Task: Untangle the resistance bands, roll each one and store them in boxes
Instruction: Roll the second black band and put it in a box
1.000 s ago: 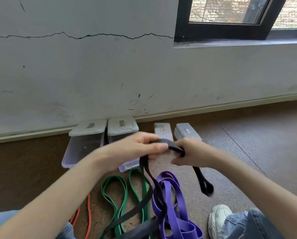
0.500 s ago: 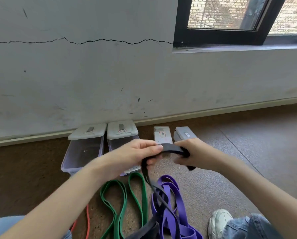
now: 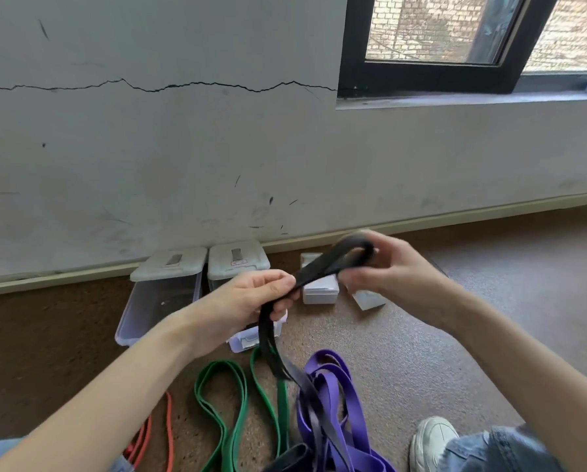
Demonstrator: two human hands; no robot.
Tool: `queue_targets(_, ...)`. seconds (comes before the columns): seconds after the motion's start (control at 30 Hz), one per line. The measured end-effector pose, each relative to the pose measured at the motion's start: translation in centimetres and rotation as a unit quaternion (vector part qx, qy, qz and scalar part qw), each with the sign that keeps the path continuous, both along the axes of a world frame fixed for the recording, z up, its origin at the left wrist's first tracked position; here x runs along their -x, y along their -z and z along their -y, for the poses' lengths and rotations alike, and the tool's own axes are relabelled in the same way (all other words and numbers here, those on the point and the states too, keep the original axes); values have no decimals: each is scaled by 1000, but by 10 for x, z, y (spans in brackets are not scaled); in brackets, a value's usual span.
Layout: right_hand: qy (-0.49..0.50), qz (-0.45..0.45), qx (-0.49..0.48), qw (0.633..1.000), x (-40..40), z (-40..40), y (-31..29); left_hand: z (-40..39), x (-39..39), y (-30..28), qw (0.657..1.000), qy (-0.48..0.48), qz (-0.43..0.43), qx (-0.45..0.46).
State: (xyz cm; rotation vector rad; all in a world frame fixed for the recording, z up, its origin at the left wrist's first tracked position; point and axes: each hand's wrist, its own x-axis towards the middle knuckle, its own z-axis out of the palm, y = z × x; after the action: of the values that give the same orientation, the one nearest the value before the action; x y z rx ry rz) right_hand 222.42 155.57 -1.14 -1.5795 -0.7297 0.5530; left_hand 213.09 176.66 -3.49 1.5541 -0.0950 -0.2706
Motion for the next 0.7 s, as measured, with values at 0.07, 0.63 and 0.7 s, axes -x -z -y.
queue_targets(0.07, -7, -98, -112, 989, 0, 0, -2, 6, 0, 2, 1000, 18, 8, 17)
queue_targets(0.63, 87, 199, 79, 973, 28, -24, 2, 7, -5, -8, 986, -162, 28, -19)
queue_targets(0.7, 48, 313, 189, 930, 31, -22, 2, 2, -3, -17, 979, -193, 56, 42)
